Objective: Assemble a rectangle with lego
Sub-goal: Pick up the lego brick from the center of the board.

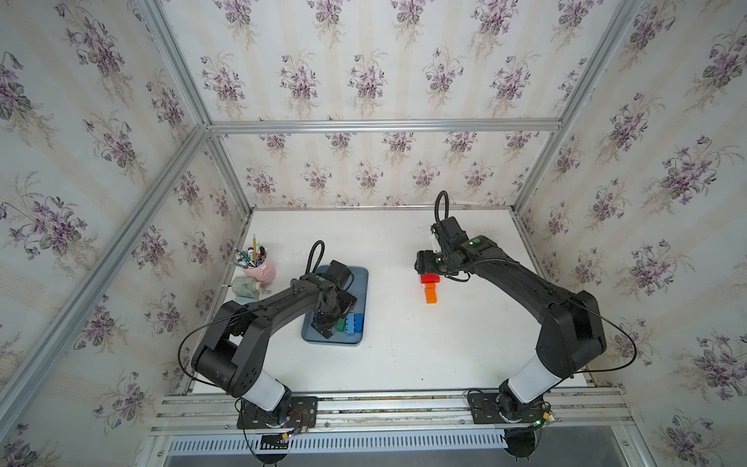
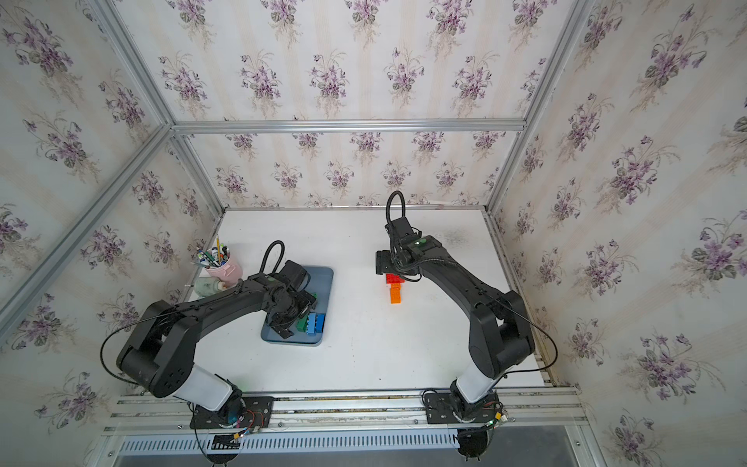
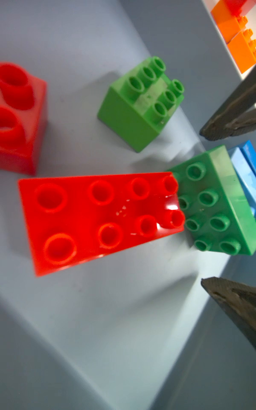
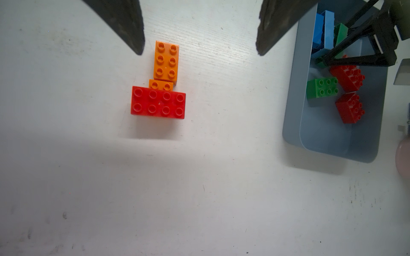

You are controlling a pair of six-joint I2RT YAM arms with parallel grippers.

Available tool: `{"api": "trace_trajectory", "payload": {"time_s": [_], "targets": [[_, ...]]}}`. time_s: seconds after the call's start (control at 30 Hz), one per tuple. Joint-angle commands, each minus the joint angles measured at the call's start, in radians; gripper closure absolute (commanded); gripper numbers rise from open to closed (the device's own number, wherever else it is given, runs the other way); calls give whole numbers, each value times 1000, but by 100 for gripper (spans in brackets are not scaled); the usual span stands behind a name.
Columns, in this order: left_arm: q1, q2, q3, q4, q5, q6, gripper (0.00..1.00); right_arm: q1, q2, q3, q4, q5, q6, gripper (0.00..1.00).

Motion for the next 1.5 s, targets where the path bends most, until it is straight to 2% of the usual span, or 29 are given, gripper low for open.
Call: {"api": "trace_trajectory", "payload": {"time_s": [0.0,0.43,0.7,1.13,1.23,1.47], "targets": [[6,-4,6,-2,6,-23,3,2,0,1,17,-12,-5,21],[8,-13,-14,13,85,-118,3,12,-3,-2,20,-20,-6,21],[12,-44,-10,-85,23,-219,3,18,-8,-26,32,-21,-5,21],[12,60,63,-105,10,-259,7,19,-25,-58,42,-24,-4,21],[14,66,64,-100,19,-259,12,20,-26,-59,44,-26,-5,21],[13,50,46,-91,19,-240,34,20,-18,-58,44,-24,-6,21]]}}
